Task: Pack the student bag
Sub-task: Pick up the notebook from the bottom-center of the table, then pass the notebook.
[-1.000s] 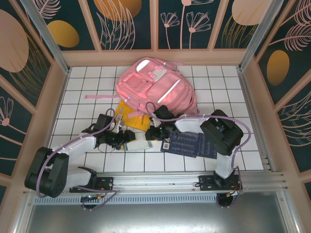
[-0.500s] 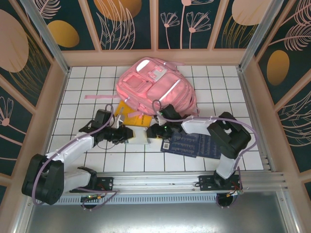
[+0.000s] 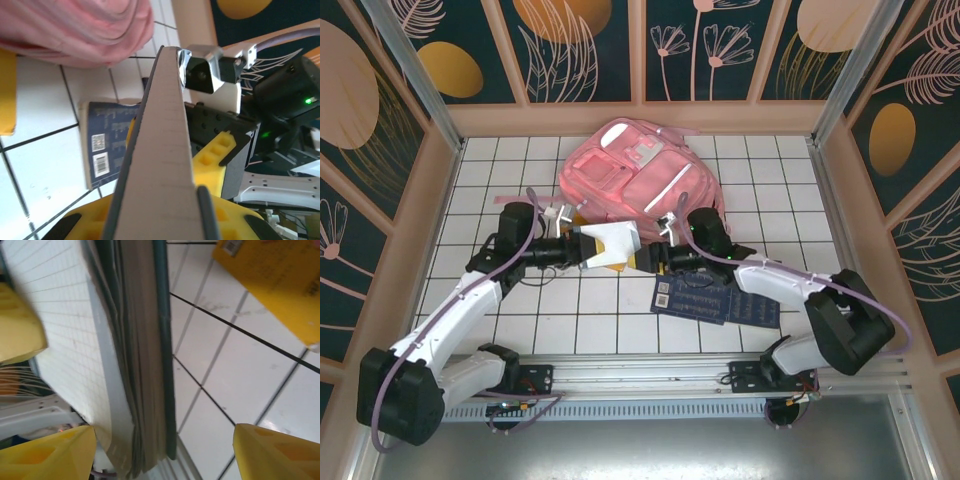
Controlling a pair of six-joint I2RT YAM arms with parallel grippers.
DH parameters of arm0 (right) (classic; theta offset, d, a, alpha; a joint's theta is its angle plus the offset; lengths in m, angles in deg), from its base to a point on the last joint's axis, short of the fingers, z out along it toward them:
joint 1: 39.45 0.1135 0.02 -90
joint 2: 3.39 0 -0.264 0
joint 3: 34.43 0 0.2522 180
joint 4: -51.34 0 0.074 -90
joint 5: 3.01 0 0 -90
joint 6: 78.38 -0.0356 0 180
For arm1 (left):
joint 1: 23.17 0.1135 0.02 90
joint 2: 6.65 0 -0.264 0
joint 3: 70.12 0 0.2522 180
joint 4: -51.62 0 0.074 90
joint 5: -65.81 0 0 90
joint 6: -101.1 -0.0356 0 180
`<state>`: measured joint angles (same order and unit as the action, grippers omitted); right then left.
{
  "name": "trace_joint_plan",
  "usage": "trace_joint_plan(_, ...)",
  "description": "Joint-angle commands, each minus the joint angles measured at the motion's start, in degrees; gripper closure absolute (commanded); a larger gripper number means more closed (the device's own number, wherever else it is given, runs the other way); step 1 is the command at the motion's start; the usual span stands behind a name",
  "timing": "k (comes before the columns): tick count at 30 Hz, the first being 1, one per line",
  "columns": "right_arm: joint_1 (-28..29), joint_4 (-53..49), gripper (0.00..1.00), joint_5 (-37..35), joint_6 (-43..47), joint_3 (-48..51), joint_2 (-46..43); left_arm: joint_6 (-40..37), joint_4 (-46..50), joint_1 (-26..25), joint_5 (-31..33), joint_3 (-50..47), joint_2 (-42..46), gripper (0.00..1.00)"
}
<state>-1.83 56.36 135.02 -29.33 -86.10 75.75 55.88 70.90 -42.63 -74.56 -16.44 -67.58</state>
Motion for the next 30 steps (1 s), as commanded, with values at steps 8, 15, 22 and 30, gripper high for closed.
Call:
trace_joint_plan(8,-1.85,20.18,0.20,4.74,-10.79,2.93,-3.80,7.37,-14.51,-0.23,-9.13,-1.61,3.31,1.00)
trace_joint_plan(15,-2.77,25.34,0.23,4.62,-13.28,2.01,-5.56,8.77,-17.08,-0.74,-10.65,-3.65,3.73,1.00)
trace_joint_plan(22,-3.41,27.30,0.33,4.70,-14.99,1.51,-5.57,8.25,-17.03,-1.30,-10.98,-3.43,3.14,1.00)
trace_joint_plan(30,-3.29,30.36,0.73,4.62,-17.08,2.50,-5.66,7.75,-16.66,-1.60,-10.93,-2.93,2.07,1.00)
